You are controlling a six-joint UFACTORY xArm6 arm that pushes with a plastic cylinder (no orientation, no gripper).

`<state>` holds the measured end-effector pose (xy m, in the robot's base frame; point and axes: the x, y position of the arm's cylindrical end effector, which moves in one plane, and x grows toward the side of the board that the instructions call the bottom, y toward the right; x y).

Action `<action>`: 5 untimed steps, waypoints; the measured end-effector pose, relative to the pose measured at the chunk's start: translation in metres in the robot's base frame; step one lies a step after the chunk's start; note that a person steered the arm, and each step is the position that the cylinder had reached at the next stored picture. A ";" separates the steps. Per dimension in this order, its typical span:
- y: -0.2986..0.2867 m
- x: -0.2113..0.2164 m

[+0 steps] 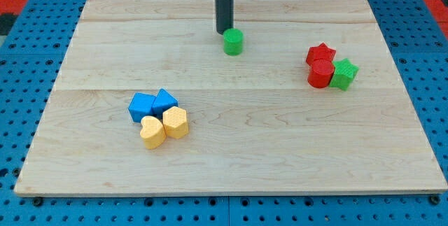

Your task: Move the green circle towards the red blocks

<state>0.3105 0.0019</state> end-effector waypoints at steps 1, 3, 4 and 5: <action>-0.035 -0.007; 0.099 0.052; 0.049 0.056; 0.025 0.094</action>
<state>0.4047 0.0271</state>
